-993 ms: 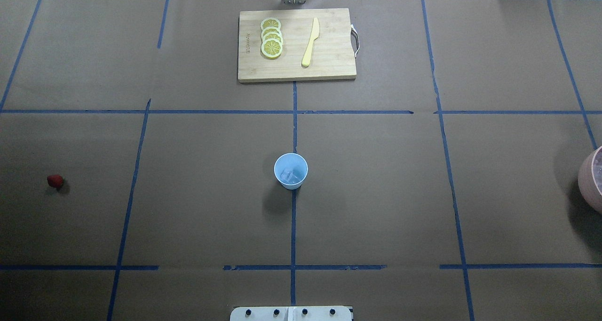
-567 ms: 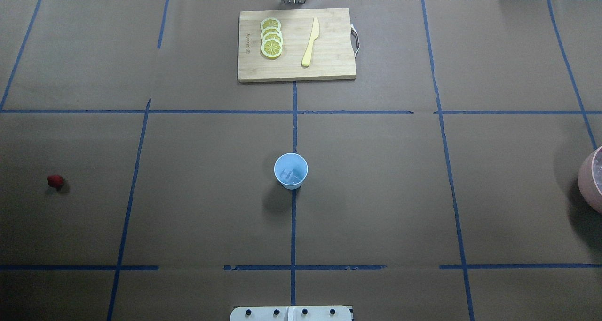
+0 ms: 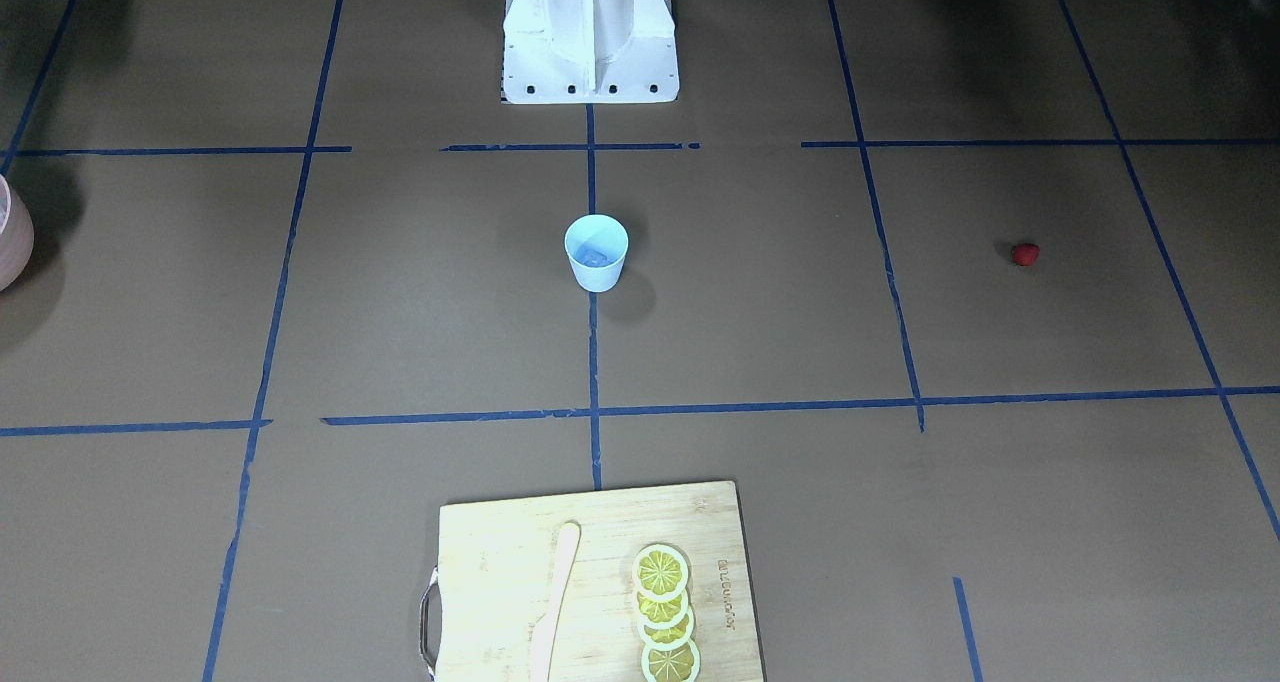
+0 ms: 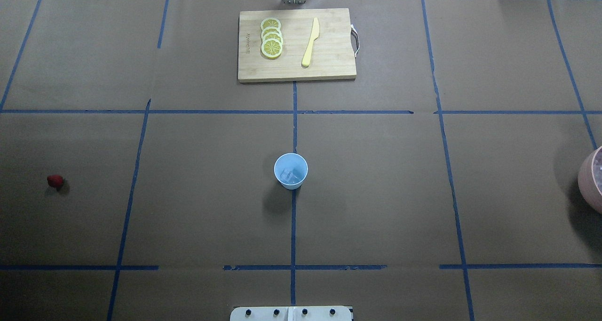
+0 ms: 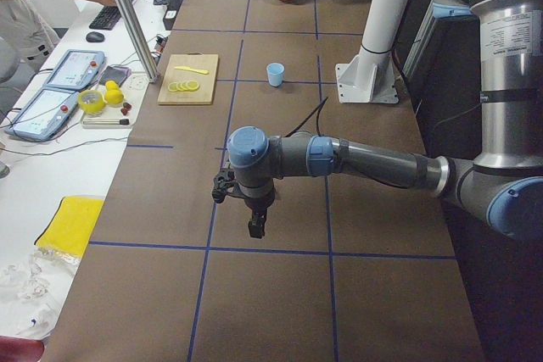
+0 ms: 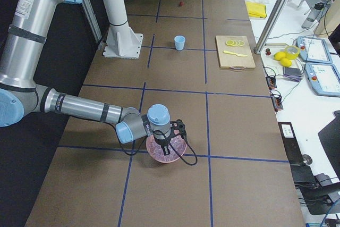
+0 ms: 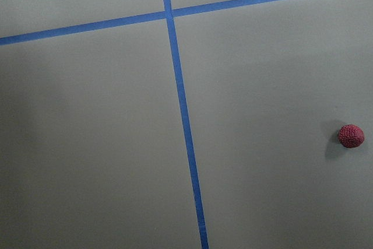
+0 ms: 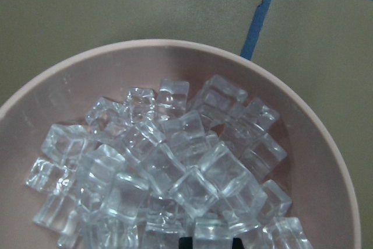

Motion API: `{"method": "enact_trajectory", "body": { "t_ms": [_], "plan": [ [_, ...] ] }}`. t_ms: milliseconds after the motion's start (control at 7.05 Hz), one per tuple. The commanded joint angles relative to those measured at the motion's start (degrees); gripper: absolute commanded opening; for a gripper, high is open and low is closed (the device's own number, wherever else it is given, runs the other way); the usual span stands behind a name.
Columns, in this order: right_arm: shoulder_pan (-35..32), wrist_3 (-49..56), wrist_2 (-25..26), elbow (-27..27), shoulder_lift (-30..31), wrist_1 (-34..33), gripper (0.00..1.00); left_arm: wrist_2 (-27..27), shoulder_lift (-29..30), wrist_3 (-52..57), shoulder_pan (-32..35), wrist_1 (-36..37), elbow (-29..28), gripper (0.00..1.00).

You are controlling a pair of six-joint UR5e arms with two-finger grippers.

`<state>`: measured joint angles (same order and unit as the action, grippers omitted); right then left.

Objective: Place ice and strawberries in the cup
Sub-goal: 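Grasp a third ice cube from the pink bowl with the right gripper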

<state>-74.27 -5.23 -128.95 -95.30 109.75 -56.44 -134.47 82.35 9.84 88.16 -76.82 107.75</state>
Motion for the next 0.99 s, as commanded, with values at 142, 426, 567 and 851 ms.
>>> {"method": "enact_trajectory", "body": {
  "t_ms": [142, 426, 567, 851],
  "plan": [
    [-3.2, -0.9, -3.0, -10.1, -1.8, -9.9, 0.03, 0.0, 0.0, 0.0, 0.0, 0.0, 0.0, 1.00],
    [-2.6, -2.8, -3.1, -20.2, -10.0, -27.7, 0.01, 0.0, 0.0, 0.0, 0.0, 0.0, -0.1, 1.00],
    [1.0, -10.2, -3.3, -20.6, -15.1, -29.1, 0.00, 0.0, 0.0, 0.0, 0.0, 0.0, -0.1, 1.00],
    [13.1, -31.5, -0.3, -20.5, -26.6, -29.3, 0.00, 0.0, 0.0, 0.0, -0.1, -0.1, 0.0, 1.00]
  ]
}}
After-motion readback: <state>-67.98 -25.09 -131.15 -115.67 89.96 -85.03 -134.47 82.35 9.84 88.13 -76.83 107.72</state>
